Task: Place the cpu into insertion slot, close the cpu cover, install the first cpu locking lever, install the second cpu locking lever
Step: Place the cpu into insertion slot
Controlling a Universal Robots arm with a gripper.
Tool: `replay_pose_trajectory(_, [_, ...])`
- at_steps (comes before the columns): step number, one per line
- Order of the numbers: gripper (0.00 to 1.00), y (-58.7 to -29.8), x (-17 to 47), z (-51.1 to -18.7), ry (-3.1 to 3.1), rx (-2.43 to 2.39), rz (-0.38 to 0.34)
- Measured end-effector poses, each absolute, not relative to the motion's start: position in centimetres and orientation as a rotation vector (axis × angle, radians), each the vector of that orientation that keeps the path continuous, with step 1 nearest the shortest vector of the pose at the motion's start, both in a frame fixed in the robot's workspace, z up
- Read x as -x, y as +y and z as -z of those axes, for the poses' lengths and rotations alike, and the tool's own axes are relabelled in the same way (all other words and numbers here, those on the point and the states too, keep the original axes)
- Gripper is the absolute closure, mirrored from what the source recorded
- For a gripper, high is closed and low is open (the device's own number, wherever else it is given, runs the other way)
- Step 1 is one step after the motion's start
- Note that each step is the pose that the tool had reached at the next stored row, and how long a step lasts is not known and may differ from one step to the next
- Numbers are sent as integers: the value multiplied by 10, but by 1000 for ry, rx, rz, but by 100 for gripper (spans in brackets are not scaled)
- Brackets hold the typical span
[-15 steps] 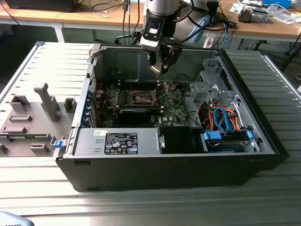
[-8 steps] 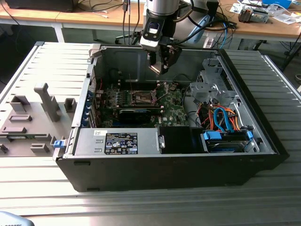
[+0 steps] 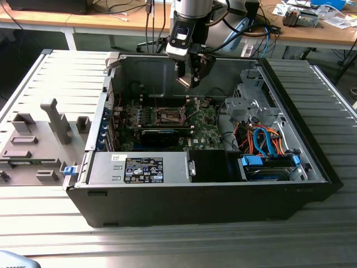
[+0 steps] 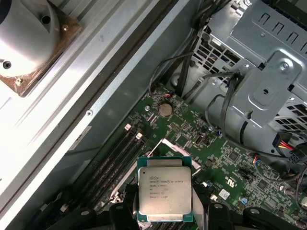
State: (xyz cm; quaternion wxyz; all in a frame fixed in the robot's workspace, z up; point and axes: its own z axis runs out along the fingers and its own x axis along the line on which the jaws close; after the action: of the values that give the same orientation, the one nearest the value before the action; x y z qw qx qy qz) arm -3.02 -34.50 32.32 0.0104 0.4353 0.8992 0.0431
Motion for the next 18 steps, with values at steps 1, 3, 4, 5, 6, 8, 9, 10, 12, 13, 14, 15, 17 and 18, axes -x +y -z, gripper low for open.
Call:
replay_pose_trajectory(1, [46, -345, 30, -323, 2806, -1359, -135])
replay_pose_trajectory(3, [46, -345, 30, -323, 2805, -1361, -135])
replay_pose_trajectory(4, [46, -345, 30, -323, 2804, -1362, -135])
replay_pose_trajectory(5, [46, -345, 30, -323, 2804, -1363, -135])
replay_pose_trajectory(6, [46, -345, 30, -323, 2803, -1364, -135])
replay_pose_trajectory(8, [46, -345, 30, -323, 2802, -1366, -135])
replay_pose_trajectory(9, [46, -345, 30, -323, 2802, -1367, -135])
replay_pose_trajectory(10, [46, -345, 30, -323, 2801, -1368, -135])
replay_pose_trajectory(12, [46, -345, 30, -323, 2800, -1370, -135])
replay_pose_trajectory(13, [46, -345, 30, -323, 2800, -1371, -135])
replay_pose_trajectory(14, [46, -345, 30, -323, 2799, -1372, -135])
replay_pose_trajectory(15, [46, -345, 30, -323, 2799, -1373, -134])
replay_pose_trajectory(17, [46, -345, 30, -323, 2798, -1374, -134])
replay_pose_trajectory(18, [46, -345, 30, -323, 2798, -1375, -135])
